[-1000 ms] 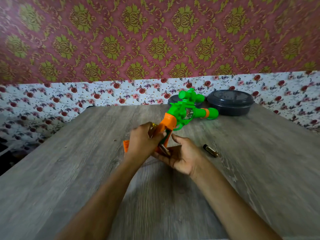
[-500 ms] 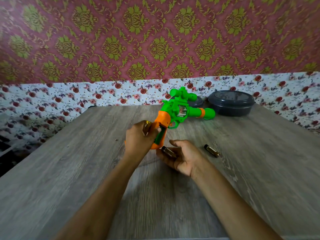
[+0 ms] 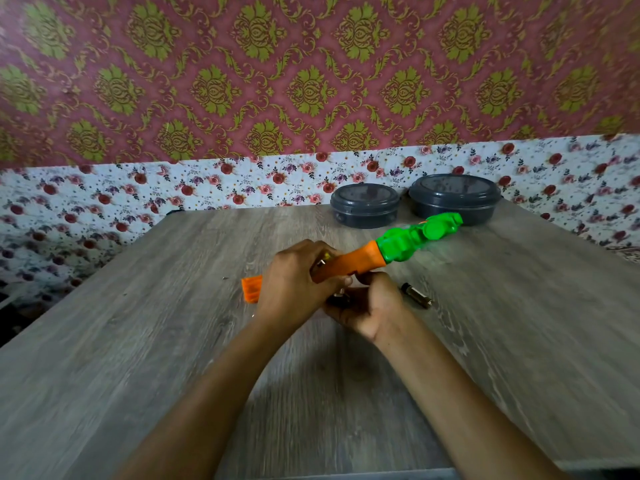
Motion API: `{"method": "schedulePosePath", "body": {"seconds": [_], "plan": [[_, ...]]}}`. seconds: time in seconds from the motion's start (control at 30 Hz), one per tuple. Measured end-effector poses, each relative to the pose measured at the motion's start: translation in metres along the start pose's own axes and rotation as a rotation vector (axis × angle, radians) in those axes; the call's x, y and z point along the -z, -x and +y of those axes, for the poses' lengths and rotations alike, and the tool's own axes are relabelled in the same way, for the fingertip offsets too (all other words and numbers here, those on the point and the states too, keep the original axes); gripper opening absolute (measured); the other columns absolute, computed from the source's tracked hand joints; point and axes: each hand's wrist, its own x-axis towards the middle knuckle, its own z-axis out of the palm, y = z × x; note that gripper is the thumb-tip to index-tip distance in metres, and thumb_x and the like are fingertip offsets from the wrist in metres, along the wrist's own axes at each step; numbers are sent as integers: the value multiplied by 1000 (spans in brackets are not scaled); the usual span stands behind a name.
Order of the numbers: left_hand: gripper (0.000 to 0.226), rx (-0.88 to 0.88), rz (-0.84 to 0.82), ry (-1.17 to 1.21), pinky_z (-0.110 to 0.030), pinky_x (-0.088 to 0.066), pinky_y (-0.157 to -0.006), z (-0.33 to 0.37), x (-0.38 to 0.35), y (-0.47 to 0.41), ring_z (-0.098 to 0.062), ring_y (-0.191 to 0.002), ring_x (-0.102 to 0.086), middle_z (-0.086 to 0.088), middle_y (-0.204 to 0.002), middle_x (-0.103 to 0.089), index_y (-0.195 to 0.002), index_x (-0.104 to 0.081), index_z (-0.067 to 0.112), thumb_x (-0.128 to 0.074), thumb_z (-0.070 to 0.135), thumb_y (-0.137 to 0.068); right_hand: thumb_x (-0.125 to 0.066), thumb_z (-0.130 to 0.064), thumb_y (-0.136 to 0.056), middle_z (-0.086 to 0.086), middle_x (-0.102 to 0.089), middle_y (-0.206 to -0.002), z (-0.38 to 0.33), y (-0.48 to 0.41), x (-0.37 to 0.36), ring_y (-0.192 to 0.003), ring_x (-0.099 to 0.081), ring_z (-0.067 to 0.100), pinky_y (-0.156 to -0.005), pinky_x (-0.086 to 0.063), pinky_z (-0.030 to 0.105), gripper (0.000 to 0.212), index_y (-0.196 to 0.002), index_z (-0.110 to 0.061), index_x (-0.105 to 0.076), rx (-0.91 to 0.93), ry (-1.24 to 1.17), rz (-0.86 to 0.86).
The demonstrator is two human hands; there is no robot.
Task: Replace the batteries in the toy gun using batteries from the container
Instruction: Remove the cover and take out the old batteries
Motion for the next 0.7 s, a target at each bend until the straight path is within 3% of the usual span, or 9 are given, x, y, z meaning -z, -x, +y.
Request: {"method": "schedulePosePath", "body": {"seconds": [0.1, 0.2, 0.27, 0.33, 0.4, 0.53, 0.7], "plan": [[24, 49, 14, 74, -22, -48, -71, -1, 1, -1, -6, -79, -60, 6, -87, -67, -92, -69, 19, -78, 29, -72, -32, -21, -96, 22, -55, -87, 1, 0, -1, -76, -56, 29, -76, -48, 43, 36, -91, 7, -53, -28, -17, 2], [22, 133, 40, 82, -19, -47, -70, -4, 2, -3, -6, -77, -60, 6, -85, -68, -92, -70, 19, -77, 29, -74, -33, -22, -97, 24, -55, -84, 2, -3, 1, -76, -55, 30, -83, -48, 43, 39, -89, 12, -49, -55, -5, -14], [22, 220, 84, 96, -18, -44, -67, -8, 3, -5, -10, -76, -60, 3, -84, -68, -92, -70, 16, -76, 28, -75, -39, -21, -96, 25, -55, -94, 4, -6, 1, -80, -57, 31, -69, -57, 42, 35, -97, 13, -49, -60, 45, -13], [22, 282, 105, 127, -17, -42, -64, -12, 5, -5, -11, -75, -59, 2, -83, -67, -92, -70, 14, -75, 28, -76, -45, -19, -94, 25, -50, -111, 6, -9, 1, -91, -58, 32, -54, -57, 43, 35, -111, 12, -46, -60, 80, 6], [22, 287, 94, 142, -16, -42, -64, -13, 5, -5, -10, -75, -59, 3, -84, -67, -92, -69, 14, -75, 28, -76, -46, -19, -93, 24, -46, -119, 7, -10, 2, -104, -57, 33, -52, -56, 42, 35, -113, 11, -45, -53, 100, 24], [23, 245, 71, 129, -13, -42, -64, -8, 2, -4, -5, -74, -59, 5, -84, -68, -91, -69, 17, -77, 30, -74, -43, -17, -93, 19, -54, -96, 5, -4, 1, -81, -59, 29, -52, -56, 38, 26, -93, 8, -50, -69, 89, -12], [25, 277, 116, 148, -19, -40, -60, -15, 3, -6, -4, -69, -56, 1, -83, -67, -90, -69, 12, -75, 32, -76, -49, -19, -91, 18, -57, -89, 8, -6, 1, -79, -58, 25, -52, -57, 29, 27, -107, 2, -52, -28, 254, 22]]}}
